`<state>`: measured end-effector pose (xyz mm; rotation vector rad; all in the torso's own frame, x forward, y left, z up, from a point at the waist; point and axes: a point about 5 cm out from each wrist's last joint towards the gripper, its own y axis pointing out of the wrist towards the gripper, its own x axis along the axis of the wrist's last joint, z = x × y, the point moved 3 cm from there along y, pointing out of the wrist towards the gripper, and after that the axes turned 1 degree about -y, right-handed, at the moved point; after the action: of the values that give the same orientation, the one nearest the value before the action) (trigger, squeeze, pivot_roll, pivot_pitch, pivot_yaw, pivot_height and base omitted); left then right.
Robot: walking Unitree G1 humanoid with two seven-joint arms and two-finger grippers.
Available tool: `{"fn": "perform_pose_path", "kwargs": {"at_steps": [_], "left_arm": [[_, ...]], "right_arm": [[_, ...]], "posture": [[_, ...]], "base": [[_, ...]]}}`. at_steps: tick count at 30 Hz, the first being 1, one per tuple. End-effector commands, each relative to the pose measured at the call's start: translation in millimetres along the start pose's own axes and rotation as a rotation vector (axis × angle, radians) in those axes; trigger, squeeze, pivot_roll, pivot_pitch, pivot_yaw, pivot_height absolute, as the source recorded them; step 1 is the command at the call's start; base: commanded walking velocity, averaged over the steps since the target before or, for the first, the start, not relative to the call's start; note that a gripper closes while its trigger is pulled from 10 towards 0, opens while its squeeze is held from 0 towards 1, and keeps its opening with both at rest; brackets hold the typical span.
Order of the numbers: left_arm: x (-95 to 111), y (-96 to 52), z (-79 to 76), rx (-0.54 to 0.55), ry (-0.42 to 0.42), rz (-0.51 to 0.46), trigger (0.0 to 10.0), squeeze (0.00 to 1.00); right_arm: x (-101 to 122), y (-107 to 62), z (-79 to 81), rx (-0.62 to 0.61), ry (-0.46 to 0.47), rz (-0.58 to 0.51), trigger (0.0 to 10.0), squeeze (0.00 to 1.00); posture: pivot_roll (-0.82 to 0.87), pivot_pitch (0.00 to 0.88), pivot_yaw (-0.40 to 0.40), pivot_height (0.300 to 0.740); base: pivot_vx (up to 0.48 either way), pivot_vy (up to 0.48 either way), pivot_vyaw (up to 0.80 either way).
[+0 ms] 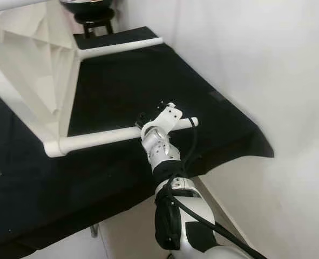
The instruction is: Building children table
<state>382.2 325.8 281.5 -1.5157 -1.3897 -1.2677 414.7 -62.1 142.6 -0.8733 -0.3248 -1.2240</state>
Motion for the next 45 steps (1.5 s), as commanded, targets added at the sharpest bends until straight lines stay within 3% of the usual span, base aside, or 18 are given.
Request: {"fn": "perform_pose_path", "kwargs": {"at_steps": [1, 4, 5, 6, 7, 11, 16, 19, 20, 25, 30, 36, 38, 41, 43, 45], "left_arm": [[-9.4, 8.5, -21.4, -0.126, 0.035, 0.061, 10.0, 0.00], [-10.5, 13.4, -31.9, -0.177, 0.062, 0.079, 10.0, 0.00], [-7.7, 15.3, -36.7, -0.198, 0.084, 0.078, 10.0, 0.00], [1.5, 17.0, -42.2, -0.228, 0.104, 0.063, 10.0, 0.00], [1.5, 17.0, -42.2, -0.228, 0.104, 0.063, 10.0, 0.00], [15.0, 15.8, -46.4, -0.255, 0.134, 0.035, 10.0, 0.00], [22.8, 13.2, -50.9, -0.285, 0.148, 0.018, 10.0, 0.00], [26.2, 11.2, -56.0, -0.317, 0.158, 0.011, 10.0, 0.00], [28.7, 8.9, -62.9, -0.357, 0.174, 0.007, 10.0, 0.00], [38.1, 0.2, -78.0, -0.441, 0.214, -0.017, 10.0, 0.00], [57.2, -26.0, -89.5, -0.526, 0.295, -0.056, 10.0, 0.00], [63.7, -38.9, -94.1, -0.539, 0.333, -0.071, 10.0, 0.00], [73.0, -59.2, -107.0, -0.577, 0.344, -0.134, 10.0, 0.00], [73.5, -65.3, -112.0, -0.593, 0.353, -0.143, 10.0, 0.00], [65.0, -73.8, -113.8, -0.575, 0.346, -0.117, 10.0, 0.00], [48.5, -78.4, -103.0, -0.495, 0.363, -0.064, 10.0, 0.00]], "right_arm": [[-45.8, -3.3, -9.0, -0.007, 0.060, 0.147, 10.0, 0.00], [-44.9, -8.4, -8.3, 0.034, 0.091, 0.164, 10.0, 0.00], [-41.7, -15.9, -11.6, 0.053, 0.123, 0.166, 10.0, 0.00], [-37.8, -36.8, -20.6, 0.093, 0.145, 0.185, 10.0, 0.00], [-37.8, -36.8, -20.6, 0.093, 0.145, 0.185, 10.0, 0.00], [-38.0, -74.0, -44.8, 0.105, 0.150, 0.230, 10.0, 0.00], [-30.7, -96.2, -57.1, 0.149, 0.150, 0.217, 10.0, 0.00], [-22.6, -103.7, -55.4, 0.220, 0.125, 0.198, 10.0, 0.00], [-14.8, -108.6, -48.7, 0.306, 0.068, 0.181, 10.0, 0.00], [-0.2, -119.2, -40.8, 0.394, 0.023, 0.172, 10.0, 0.00], [18.0, -138.8, -20.6, 0.586, -0.025, 0.155, 10.0, 0.00], [21.5, -141.4, -13.1, 0.649, -0.035, 0.157, 10.0, 0.00], [30.6, -135.8, -2.1, 0.672, -0.113, 0.101, 10.0, 0.00], [35.9, -131.5, 0.2, 0.659, -0.155, 0.064, 10.0, 0.00], [49.7, -114.9, -1.1, 0.568, -0.208, -0.030, 10.0, 0.00], [61.7, -101.3, -1.8, 0.487, -0.276, -0.118, 10.0, 0.00]], "posture": [[-0.05, 0.165, 0.056, 0.740], [-0.05, 0.167, 0.050, 0.740], [-0.06, 0.167, 0.048, 0.740], [-0.06, 0.168, 0.047, 0.740], [-0.06, 0.168, 0.047, 0.740], [-0.08, 0.165, 0.044, 0.740], [-0.09, 0.156, 0.048, 0.740], [-0.09, 0.153, 0.050, 0.740], [-0.09, 0.148, 0.055, 0.740], [-0.08, 0.143, 0.053, 0.740], [-0.08, 0.140, 0.059, 0.740], [-0.07, 0.135, 0.059, 0.740], [-0.07, 0.128, 0.065, 0.740], [-0.07, 0.126, 0.067, 0.740], [-0.06, 0.121, 0.071, 0.740], [-0.05, 0.115, 0.067, 0.740]], "base": [[0.000, 0.000, 0.00], [0.000, 0.000, 0.00], [0.000, 0.000, 0.00], [0.000, 0.000, 0.00], [0.000, 0.000, 0.00], [0.000, 0.000, 0.00], [0.000, 0.000, 0.00], [0.000, 0.000, 0.00], [0.000, 0.000, 0.00], [0.000, 0.000, 0.00], [0.000, 0.000, 0.00], [0.000, 0.000, 0.00], [0.000, 0.000, 0.00], [0.000, 0.000, 0.00], [0.000, 0.000, 0.00], [0.000, 0.000, 0.00]]}}
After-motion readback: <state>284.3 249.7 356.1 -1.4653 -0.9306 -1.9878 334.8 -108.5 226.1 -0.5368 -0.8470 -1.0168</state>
